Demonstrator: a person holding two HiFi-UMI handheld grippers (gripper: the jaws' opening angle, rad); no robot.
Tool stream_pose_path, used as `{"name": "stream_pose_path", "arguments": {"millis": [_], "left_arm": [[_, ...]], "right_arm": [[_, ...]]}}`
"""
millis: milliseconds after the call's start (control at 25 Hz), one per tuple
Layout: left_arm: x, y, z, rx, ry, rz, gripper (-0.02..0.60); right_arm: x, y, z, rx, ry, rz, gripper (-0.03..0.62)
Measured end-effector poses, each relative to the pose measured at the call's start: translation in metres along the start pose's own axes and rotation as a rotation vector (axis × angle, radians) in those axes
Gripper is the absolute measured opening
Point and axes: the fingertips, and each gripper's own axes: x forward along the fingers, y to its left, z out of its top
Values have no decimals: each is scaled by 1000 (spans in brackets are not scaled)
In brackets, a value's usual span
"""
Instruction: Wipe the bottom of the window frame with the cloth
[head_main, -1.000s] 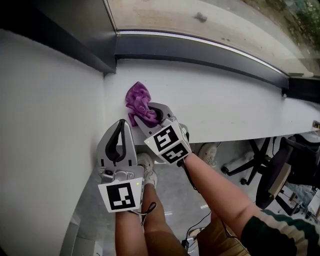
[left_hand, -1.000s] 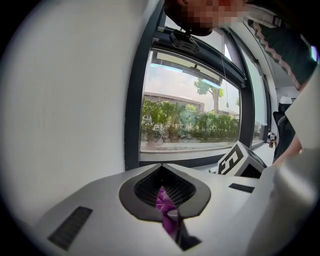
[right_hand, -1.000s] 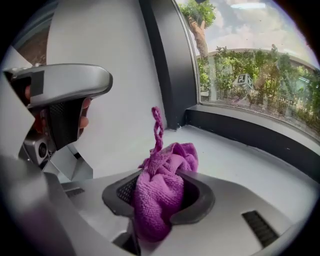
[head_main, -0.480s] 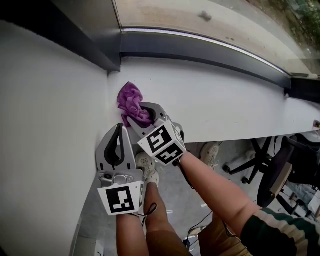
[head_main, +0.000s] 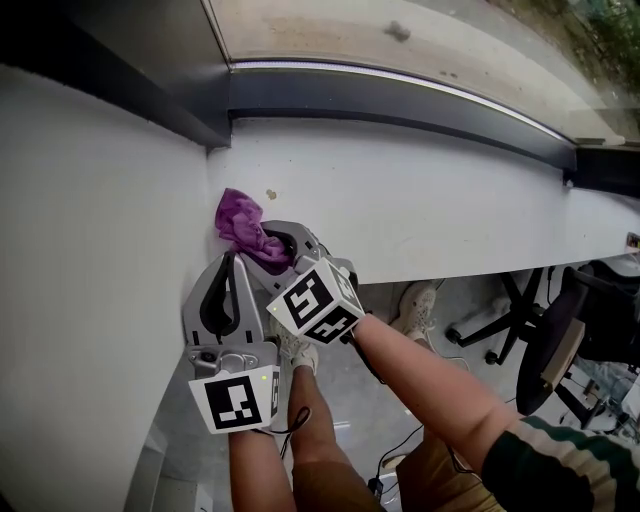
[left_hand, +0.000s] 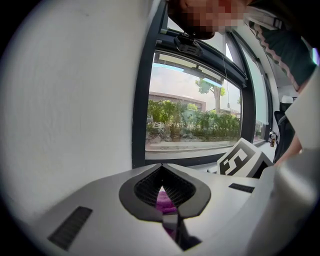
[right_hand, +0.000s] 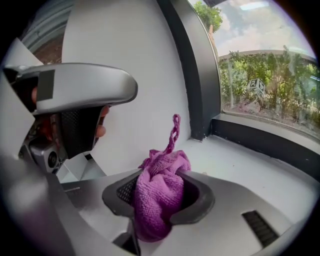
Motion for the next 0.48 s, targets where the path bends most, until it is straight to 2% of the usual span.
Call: {"name": "stream_pose_path", "arguments": {"millis": [240, 480], "left_arm": [[-5, -7, 12, 12, -3, -12, 6], [-2, -36, 27, 62, -2, -90, 6]], "right_arm": [[-27, -12, 16, 18, -52, -42, 149], [-76, -31, 39, 57, -158, -114, 149]]}}
